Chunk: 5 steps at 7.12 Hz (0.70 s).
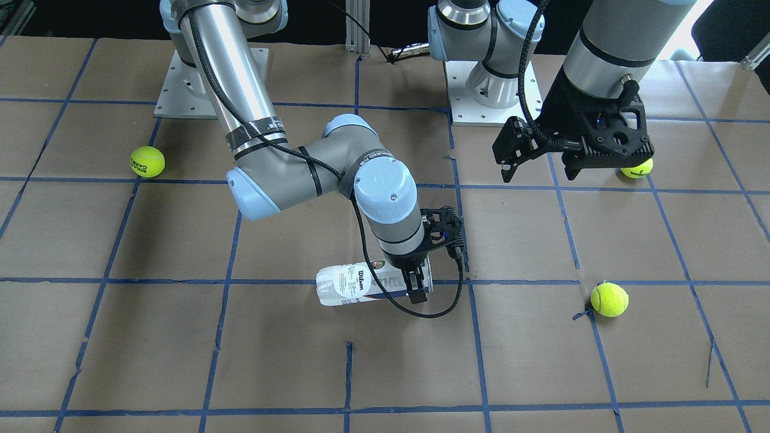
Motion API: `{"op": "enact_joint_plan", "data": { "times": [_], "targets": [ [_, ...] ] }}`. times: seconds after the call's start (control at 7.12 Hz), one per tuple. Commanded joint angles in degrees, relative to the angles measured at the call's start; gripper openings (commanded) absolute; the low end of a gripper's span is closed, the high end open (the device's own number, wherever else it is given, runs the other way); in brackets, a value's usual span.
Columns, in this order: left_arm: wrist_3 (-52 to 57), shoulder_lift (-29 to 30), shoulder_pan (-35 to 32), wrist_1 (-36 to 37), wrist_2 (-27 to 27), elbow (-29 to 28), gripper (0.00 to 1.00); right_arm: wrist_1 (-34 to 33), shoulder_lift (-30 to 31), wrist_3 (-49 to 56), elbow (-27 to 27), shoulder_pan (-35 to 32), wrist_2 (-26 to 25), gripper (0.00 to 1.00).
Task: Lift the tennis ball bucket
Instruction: 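Carry the can with the right gripper toward the table centre and lower it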
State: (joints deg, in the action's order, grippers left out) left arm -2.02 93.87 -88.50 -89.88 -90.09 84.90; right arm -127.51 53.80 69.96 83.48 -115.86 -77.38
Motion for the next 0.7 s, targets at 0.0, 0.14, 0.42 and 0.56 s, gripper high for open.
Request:
{"op": "enact_joint_plan", "data": {
  "times": [0.0, 0.14, 0.42, 0.56],
  "targets": [
    [-0.09, 0.0, 0.0, -0.04, 0.0, 0.0, 1.0, 0.77, 2.6, -3.48, -0.07, 2.55, -0.31, 1.0],
    [0.0, 0.0, 0.0, -0.04, 0.0, 0.0, 1.0, 3.21, 4.88, -5.08, 0.11, 5.27, -0.75, 1.0],
    [0.0, 0.0, 0.0, -0.04, -0.09, 0.0, 1.0, 13.21, 10.07, -14.08, 0.46, 11.94, -1.02, 1.0],
    [0.0, 0.0, 0.0, -0.04, -0.09, 0.0, 1.0, 16.56, 12.09, -20.15, 0.46, 13.54, -1.63, 1.0]
  ]
}}
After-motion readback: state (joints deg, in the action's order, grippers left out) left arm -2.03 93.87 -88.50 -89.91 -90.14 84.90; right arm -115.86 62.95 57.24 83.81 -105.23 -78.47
